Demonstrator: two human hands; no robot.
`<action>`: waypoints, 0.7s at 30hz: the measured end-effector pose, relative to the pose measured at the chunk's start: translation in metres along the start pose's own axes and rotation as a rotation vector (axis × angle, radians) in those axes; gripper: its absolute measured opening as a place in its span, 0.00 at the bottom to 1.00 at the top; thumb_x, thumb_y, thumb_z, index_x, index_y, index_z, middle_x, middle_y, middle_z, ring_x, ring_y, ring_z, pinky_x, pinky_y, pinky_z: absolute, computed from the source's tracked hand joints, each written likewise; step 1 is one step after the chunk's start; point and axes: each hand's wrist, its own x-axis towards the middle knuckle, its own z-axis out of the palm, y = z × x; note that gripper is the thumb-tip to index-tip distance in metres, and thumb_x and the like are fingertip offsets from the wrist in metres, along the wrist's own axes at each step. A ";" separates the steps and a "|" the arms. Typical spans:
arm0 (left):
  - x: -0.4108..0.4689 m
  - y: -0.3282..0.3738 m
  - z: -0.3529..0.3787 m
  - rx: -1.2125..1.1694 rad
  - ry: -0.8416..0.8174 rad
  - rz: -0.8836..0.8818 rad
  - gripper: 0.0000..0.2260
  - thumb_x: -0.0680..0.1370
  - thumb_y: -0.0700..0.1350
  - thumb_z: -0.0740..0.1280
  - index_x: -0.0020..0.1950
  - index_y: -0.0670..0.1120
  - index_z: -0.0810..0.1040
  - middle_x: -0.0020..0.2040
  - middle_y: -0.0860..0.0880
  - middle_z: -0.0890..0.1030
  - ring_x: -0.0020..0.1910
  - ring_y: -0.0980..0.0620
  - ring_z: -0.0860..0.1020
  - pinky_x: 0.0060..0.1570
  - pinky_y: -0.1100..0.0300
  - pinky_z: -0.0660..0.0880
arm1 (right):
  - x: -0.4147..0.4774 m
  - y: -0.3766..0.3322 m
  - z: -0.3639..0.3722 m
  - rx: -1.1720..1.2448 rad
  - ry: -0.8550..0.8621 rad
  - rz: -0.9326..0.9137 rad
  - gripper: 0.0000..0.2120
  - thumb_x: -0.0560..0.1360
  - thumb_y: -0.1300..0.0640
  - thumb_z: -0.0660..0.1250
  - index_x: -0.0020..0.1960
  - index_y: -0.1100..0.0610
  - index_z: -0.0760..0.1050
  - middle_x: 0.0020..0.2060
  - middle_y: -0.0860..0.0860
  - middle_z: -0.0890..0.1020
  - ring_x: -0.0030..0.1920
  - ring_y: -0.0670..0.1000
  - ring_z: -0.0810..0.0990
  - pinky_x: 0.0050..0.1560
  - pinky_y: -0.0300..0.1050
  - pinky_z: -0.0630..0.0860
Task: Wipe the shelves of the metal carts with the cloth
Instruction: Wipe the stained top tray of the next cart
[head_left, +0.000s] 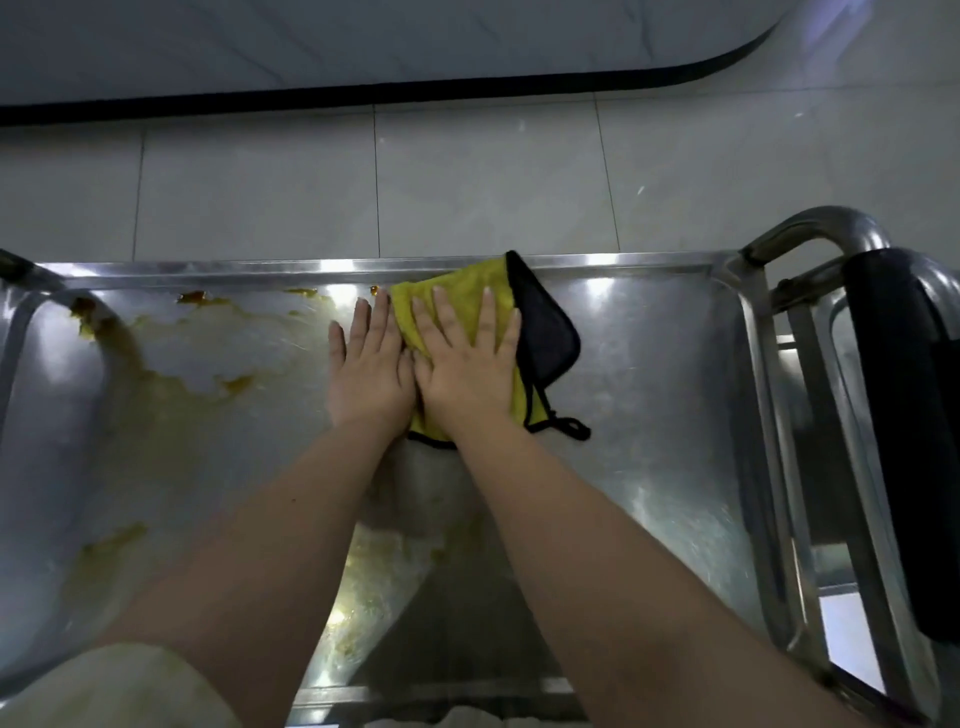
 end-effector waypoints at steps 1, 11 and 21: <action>-0.001 -0.001 0.000 -0.024 0.007 -0.006 0.26 0.82 0.47 0.52 0.80 0.48 0.51 0.80 0.52 0.48 0.79 0.51 0.46 0.76 0.48 0.39 | 0.000 -0.005 0.001 0.015 -0.005 -0.037 0.27 0.80 0.38 0.46 0.78 0.38 0.47 0.79 0.41 0.49 0.77 0.63 0.41 0.71 0.68 0.32; 0.000 -0.001 -0.005 -0.083 -0.031 0.068 0.25 0.83 0.49 0.50 0.80 0.51 0.50 0.80 0.52 0.48 0.79 0.51 0.45 0.75 0.51 0.38 | -0.025 0.195 -0.025 0.104 0.111 0.622 0.28 0.78 0.36 0.43 0.78 0.37 0.45 0.79 0.41 0.48 0.78 0.62 0.43 0.73 0.69 0.39; -0.066 -0.047 0.003 0.114 -0.089 0.235 0.26 0.82 0.56 0.40 0.78 0.52 0.38 0.77 0.54 0.35 0.78 0.48 0.40 0.74 0.48 0.35 | -0.040 0.035 -0.001 0.051 0.065 0.328 0.28 0.81 0.41 0.47 0.79 0.42 0.44 0.79 0.44 0.46 0.77 0.66 0.43 0.72 0.69 0.40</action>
